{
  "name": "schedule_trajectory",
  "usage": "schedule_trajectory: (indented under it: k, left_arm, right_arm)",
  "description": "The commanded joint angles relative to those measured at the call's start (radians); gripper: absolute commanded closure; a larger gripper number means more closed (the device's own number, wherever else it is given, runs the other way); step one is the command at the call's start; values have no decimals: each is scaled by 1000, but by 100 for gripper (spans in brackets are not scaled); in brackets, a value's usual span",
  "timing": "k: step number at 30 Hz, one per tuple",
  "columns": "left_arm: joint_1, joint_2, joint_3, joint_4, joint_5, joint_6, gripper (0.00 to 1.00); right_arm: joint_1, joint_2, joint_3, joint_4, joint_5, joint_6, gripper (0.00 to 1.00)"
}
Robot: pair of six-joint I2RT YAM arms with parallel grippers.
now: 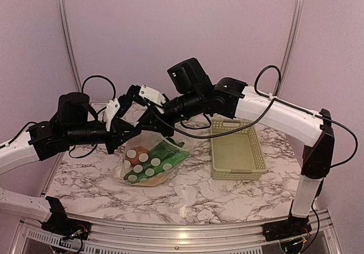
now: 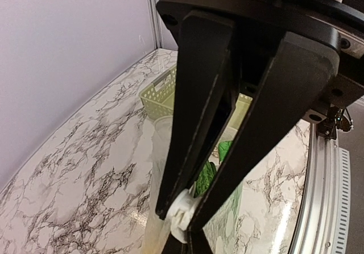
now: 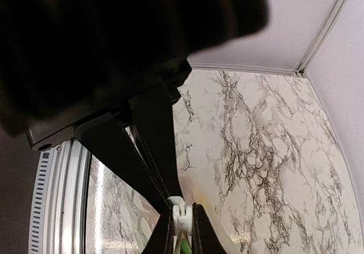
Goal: Place the food in the zip-top bag and seal the zipper
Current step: Hold the zipper food storage bag, then zip the zipper on the zipper food storage bag.
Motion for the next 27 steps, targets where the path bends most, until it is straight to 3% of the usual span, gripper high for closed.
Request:
schedule_trajectory:
  k: [1,6,11,27]
  left_arm:
    - [-4,6,30,70,-42,4,100]
    - [-4,-1,29,59,-59,16,100]
    - [-3,-25,18,36,-123,34,100]
    - [65,-82,-3,-10,-165,61,100]
  right_arm:
    - [9,8,33,-10,5,5,90]
    - [-1,22,38,-60,43,10,90]
    - [-95,20,36,-134,4,41,92]
    - [-226,-133,-200,-189,125,-36,92]
